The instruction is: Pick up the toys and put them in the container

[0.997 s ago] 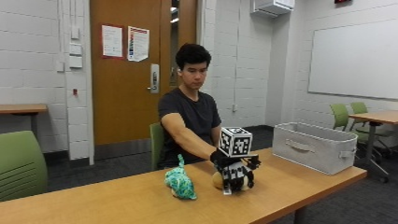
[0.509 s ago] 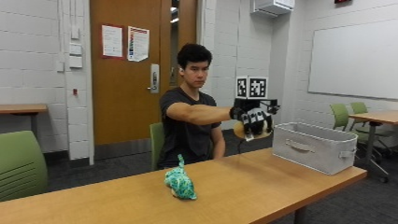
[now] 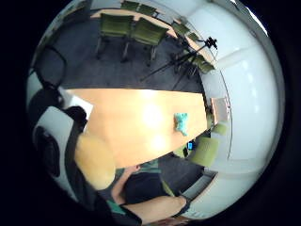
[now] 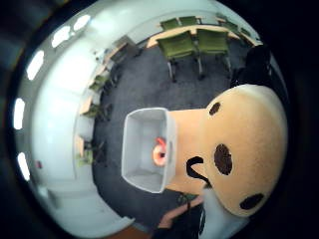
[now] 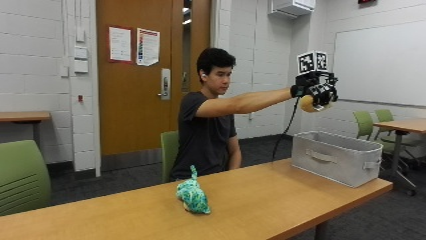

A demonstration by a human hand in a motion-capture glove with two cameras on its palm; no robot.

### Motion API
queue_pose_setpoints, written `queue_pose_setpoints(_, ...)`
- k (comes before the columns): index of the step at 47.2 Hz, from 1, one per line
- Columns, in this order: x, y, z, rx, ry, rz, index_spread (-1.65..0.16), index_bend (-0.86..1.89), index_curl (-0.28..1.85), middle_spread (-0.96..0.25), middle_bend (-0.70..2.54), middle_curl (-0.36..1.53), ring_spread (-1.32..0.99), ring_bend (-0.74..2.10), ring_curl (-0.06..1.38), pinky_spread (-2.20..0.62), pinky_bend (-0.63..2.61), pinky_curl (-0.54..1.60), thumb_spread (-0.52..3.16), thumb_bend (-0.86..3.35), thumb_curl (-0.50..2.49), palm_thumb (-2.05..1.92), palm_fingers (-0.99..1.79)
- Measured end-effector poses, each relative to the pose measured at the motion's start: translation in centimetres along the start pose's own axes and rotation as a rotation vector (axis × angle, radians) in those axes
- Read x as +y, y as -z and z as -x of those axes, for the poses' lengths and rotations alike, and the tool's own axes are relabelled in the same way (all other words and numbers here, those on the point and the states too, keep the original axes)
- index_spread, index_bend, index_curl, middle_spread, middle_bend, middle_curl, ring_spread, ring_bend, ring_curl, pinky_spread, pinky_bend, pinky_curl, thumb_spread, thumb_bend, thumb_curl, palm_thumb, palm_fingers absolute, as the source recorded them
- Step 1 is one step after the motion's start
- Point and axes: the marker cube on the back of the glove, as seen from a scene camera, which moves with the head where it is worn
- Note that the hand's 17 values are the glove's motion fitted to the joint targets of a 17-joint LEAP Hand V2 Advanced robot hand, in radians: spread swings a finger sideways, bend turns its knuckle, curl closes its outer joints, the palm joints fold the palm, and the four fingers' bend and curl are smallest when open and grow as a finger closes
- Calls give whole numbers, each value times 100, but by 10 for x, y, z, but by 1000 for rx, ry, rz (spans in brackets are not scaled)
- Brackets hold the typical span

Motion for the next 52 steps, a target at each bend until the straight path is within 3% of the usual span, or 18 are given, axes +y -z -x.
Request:
queue_pose_setpoints(10, 42, 6, 143, -48, 245, -8, -43, 34, 58, -43, 76, 75, -43, 115, 56, -43, 95, 42, 46, 12, 93, 67, 108)
queue_pose_setpoints(17, 21, -21, 130, -121, 423, 23, -43, 31, 62, -44, 75, 77, -43, 115, 56, -43, 95, 42, 46, 11, 97, 67, 108)
queue_pose_setpoints(21, 24, -27, 150, -187, 368, 51, -44, 29, 64, -44, 74, 78, -43, 114, 56, -43, 95, 42, 46, 10, 99, 66, 107)
queue_pose_setpoints(29, 22, -59, 147, 2, 326, 201, -45, 25, 69, -45, 72, 80, -43, 113, 56, -43, 95, 42, 46, 9, 103, 67, 108)
queue_pose_setpoints(32, 24, -67, 146, -21, 376, 276, -45, 21, 71, -46, 71, 80, -44, 112, 57, -43, 96, 43, 48, 8, 104, 66, 102)
queue_pose_setpoints(33, 24, -69, 145, -27, 387, 286, -44, 6, 66, -45, 63, 77, -45, 110, 55, -44, 101, 43, 52, 5, 103, 62, 82)
queue_pose_setpoints(34, 24, -71, 143, -32, 389, 286, -43, 0, 65, -43, 56, 76, -44, 108, 56, -43, 110, 47, 59, 2, 101, 56, 64)
queue_pose_setpoints(35, 23, -73, 142, -36, 384, 278, -39, -4, 63, -31, 34, 71, -34, 90, 53, -34, 119, 51, 72, -10, 92, 37, -6)
queue_pose_setpoints(37, 22, -73, 140, -47, 369, 257, -35, 2, 66, -22, 27, 70, -25, 81, 57, -27, 132, 58, 79, -14, 85, 23, -30)
queue_pose_setpoints(43, 20, -72, 120, -37, 444, 217, -31, 0, 46, -6, 17, 59, -13, 57, 38, -13, 135, 49, 93, -8, 70, 2, -24)
queue_pose_setpoints(52, 70, -49, 150, -27, 430, 158, -30, 6, 35, 1, 19, 54, -6, 55, 34, -6, 126, 44, 104, -5, 56, -4, -16)
